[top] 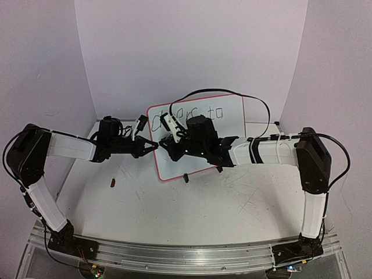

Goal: Write a sentence on the whiteboard

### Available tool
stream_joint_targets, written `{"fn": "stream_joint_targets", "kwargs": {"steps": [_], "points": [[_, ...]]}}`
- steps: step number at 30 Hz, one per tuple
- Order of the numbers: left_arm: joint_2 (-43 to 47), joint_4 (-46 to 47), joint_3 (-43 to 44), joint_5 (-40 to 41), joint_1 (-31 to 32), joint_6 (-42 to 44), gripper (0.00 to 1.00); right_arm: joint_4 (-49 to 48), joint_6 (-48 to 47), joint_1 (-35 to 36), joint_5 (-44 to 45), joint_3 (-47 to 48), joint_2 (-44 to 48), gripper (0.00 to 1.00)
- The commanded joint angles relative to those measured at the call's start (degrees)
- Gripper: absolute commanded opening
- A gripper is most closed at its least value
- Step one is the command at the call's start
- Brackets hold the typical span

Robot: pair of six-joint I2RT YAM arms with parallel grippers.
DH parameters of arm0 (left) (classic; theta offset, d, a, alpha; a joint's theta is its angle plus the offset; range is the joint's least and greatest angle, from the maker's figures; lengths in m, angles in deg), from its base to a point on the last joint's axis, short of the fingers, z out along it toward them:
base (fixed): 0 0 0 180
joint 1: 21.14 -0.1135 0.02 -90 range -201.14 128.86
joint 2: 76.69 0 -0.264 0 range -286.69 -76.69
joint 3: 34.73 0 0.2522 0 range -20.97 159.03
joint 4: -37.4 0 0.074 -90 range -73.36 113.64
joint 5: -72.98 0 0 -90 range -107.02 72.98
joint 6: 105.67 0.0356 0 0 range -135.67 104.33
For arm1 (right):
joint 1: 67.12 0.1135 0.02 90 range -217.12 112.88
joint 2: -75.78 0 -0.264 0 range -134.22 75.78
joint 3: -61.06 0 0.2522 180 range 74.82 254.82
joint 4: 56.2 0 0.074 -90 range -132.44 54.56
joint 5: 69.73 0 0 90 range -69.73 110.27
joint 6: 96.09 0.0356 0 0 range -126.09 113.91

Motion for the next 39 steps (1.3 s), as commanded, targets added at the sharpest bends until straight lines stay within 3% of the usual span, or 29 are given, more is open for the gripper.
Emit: {"fn": "stream_joint_targets", "kwargs": {"steps": [1,17,32,39], "points": [[1.16,1.21,0.33,9.18,-0.79,5.25,0.0,0.23,-1.21,0.43,-0.17,1.62,-0.66,0.0],[1.2,0.89,0.39,9.14,-0.79,5.34,0.0,-0.33,-0.15,0.46,6.7,0.23,-0.63,0.0],[1.21,0.76,0.48,8.96,-0.81,5.43,0.0,-0.1,2.01,1.33,6.11,-5.59,0.65,0.0],[0.97,0.68,0.67,8.64,-0.82,5.34,0.0,-1.4,2.12,1.41,7.66,-3.67,-0.18,0.0]]}}
